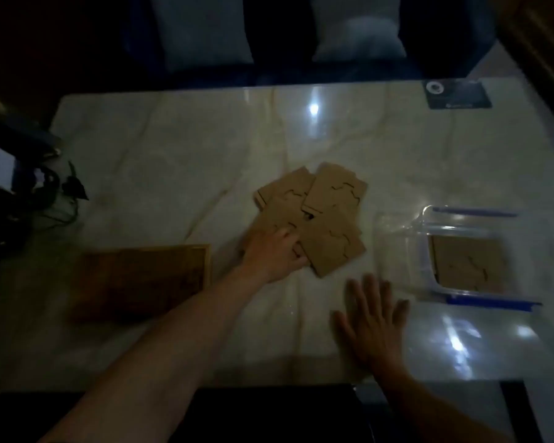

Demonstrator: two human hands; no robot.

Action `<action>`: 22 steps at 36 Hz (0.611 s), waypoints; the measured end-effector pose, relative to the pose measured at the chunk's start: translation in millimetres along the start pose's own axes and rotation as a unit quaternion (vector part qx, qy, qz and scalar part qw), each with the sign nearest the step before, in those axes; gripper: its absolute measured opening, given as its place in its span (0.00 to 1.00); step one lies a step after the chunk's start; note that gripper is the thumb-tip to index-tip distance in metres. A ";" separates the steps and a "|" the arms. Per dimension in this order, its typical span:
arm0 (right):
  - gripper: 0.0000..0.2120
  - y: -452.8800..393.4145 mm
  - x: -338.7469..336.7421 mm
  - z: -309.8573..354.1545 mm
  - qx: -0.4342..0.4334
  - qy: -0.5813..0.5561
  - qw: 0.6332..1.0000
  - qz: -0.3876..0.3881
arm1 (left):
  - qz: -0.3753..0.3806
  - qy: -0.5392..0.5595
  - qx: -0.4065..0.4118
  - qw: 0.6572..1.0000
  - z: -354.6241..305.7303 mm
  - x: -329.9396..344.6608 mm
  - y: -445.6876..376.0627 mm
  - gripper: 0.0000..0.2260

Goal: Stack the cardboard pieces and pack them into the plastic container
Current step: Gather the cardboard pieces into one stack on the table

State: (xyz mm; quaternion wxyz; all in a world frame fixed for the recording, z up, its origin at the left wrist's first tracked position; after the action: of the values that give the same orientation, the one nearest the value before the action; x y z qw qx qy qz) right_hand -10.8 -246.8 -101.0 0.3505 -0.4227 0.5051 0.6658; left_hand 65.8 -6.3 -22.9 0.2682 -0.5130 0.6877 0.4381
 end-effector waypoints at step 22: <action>0.33 -1.9 -0.5 -4.6 0.050 0.033 0.998 0.012 | -0.140 0.128 -0.120 0.975 -5.7 16.6 -51.4 0.19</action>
State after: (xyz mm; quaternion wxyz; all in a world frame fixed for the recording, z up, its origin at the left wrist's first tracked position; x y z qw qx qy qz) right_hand -7.9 -250.8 -101.8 0.3466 -0.4200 0.5543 0.6295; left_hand 109.1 -23.7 -50.7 0.1737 -0.6845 0.5799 0.4061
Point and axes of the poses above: each hand's wrist, its own y-axis away from the middle knuckle, its own x-axis out of the palm, z = x × y, the point moved 7 cm from there along -y, towards the middle knuckle, and after that the axes turned 9 degrees about y, right-handed, at the moved point
